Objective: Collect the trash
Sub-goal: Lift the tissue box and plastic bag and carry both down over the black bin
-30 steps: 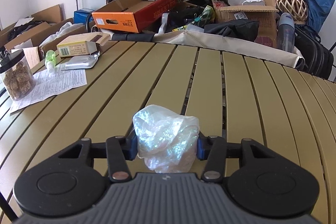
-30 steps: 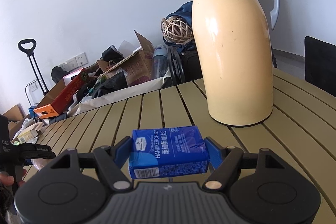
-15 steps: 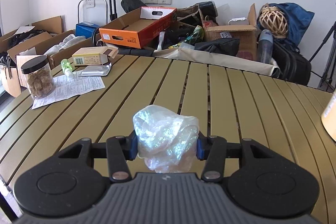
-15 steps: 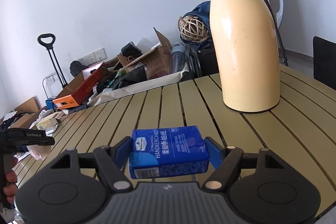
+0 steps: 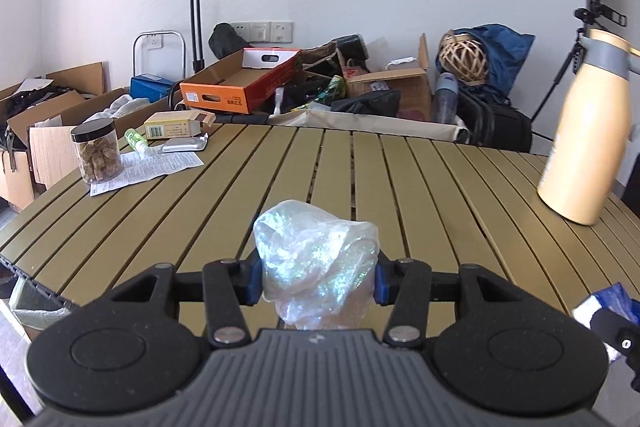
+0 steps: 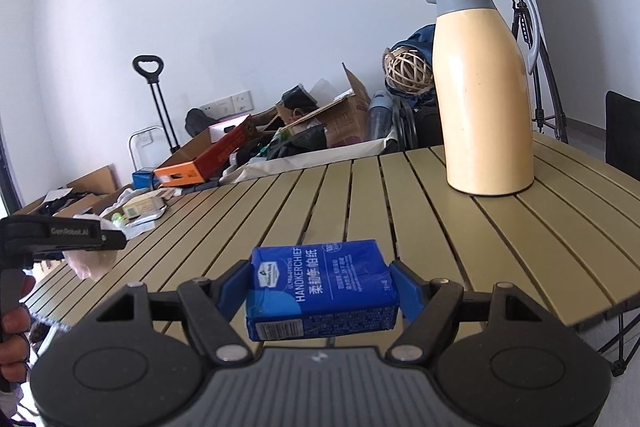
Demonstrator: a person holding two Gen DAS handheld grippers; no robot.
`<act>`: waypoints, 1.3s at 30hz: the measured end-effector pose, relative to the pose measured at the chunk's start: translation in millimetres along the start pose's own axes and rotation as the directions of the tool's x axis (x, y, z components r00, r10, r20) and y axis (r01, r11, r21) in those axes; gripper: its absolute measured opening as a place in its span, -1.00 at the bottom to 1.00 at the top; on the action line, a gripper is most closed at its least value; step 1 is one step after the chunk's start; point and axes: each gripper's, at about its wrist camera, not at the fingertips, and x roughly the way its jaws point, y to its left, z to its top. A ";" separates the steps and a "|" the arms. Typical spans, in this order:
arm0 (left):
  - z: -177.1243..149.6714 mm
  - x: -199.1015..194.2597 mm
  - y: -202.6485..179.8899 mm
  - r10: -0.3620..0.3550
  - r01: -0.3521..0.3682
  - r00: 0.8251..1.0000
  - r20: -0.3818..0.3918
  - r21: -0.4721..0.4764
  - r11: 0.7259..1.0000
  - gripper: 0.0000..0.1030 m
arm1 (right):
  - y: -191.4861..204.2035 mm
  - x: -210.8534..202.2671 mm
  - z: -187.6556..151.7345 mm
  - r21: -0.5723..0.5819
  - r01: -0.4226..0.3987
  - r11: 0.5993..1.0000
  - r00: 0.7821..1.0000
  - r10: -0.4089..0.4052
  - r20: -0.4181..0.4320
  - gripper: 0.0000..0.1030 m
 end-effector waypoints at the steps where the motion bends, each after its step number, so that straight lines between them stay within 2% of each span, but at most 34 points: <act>1: -5.2 -7.1 -0.4 -0.010 0.010 1.000 0.002 0.002 1.000 -0.04 | 1.5 -5.5 -4.3 -0.003 -0.005 1.000 1.000 0.005 -0.004 0.43; 5: -26.0 -32.5 -0.8 -0.042 0.042 0.999 0.011 0.019 0.999 -0.04 | 9.4 -26.7 -21.5 -0.019 -0.021 1.000 1.000 0.020 -0.021 0.43; 11: -58.3 -65.4 -2.6 -0.056 0.054 0.998 0.035 0.052 0.997 -0.04 | 17.1 -49.8 -48.9 -0.037 -0.030 0.999 0.997 0.027 -0.075 0.43; 19: -98.8 -80.6 -5.9 -0.087 0.087 0.996 0.001 0.073 0.994 -0.04 | 20.5 -56.8 -85.3 -0.053 -0.018 0.998 0.984 0.008 -0.178 0.43; 27: -136.8 -76.6 -2.6 -0.104 0.111 0.991 -0.083 0.077 0.991 -0.04 | 22.6 -56.3 -115.4 -0.073 -0.005 0.997 0.965 -0.014 -0.261 0.43; 39: -190.4 -46.9 7.3 -0.102 0.122 0.960 -0.260 0.060 0.991 -0.05 | 19.9 -33.3 -155.3 -0.089 0.006 0.996 0.915 -0.041 -0.402 0.43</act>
